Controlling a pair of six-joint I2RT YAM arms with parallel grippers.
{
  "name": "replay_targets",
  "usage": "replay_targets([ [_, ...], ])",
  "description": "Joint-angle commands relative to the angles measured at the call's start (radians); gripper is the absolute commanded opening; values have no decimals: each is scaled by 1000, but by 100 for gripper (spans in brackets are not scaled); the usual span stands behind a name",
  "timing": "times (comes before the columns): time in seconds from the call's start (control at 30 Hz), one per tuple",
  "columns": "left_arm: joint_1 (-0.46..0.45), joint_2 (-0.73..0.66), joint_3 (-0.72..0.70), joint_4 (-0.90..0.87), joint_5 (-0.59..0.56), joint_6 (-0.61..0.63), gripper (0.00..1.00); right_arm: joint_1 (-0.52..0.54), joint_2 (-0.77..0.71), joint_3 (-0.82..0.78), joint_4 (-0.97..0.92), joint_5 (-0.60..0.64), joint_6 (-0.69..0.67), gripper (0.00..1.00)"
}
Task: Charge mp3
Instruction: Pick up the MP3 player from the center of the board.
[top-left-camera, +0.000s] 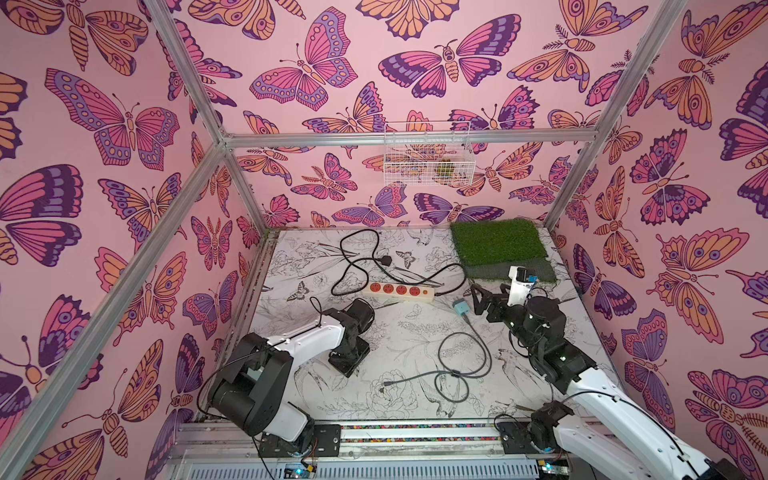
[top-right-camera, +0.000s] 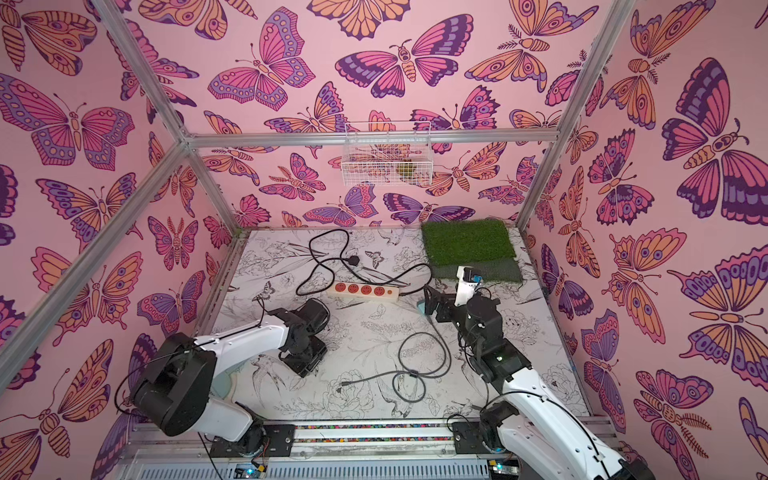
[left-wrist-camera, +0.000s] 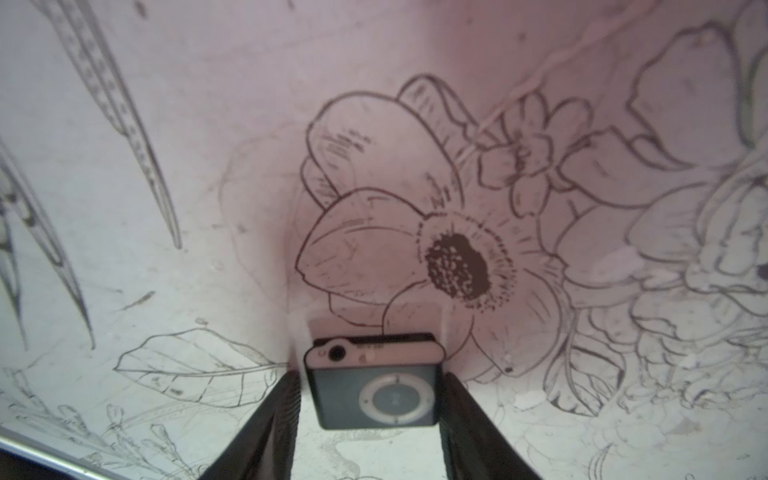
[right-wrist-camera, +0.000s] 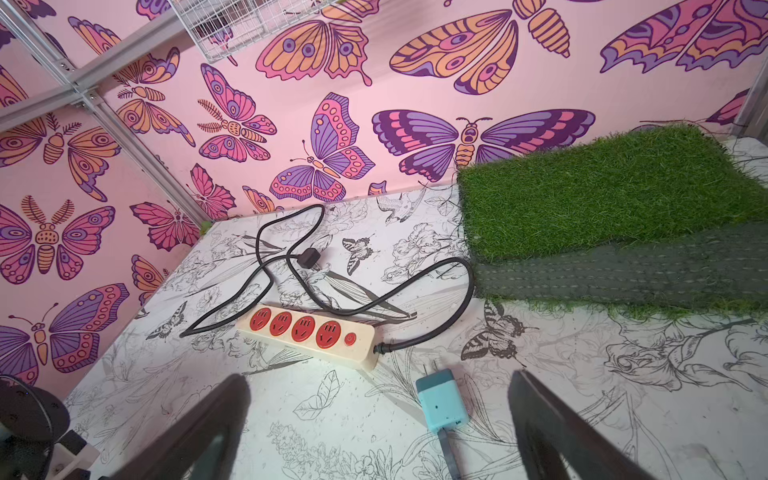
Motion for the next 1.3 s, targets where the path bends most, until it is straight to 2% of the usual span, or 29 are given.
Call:
replay_targets([
  [0.0,10,21,-40,17,-14,24,54,9,5,29,-1,-1,-12,99],
  [0.07,12,24,-39,18,-12,31,48,9,7,29,0,-1,-12,99],
  [0.23,14,24,-35,23,-15,51,45,13,11,29,1,1,-15,99],
  [0.53,16,36,-35,68,3,90,45,17,16,29,2,5,-18,99],
  [0.6,16,32,-36,74,4,94,50,17,18,30,2,6,-20,99],
  [0.63,16,29,-36,75,3,95,58,18,18,30,2,5,-19,99],
  [0.77,16,10,-44,87,-1,99,59,19,21,30,3,10,-24,99],
  [0.8,16,6,-47,89,-1,98,63,20,23,31,3,8,-23,99],
  [0.87,17,1,-48,88,-4,101,77,21,23,30,3,9,-25,99],
  [0.93,18,-5,-50,88,-1,103,79,23,22,30,2,10,-24,99],
  [1.03,19,-17,-53,81,2,113,90,24,22,31,1,12,-25,99],
  [1.27,20,-43,-30,1,-43,148,95,26,22,33,1,13,-27,99],
])
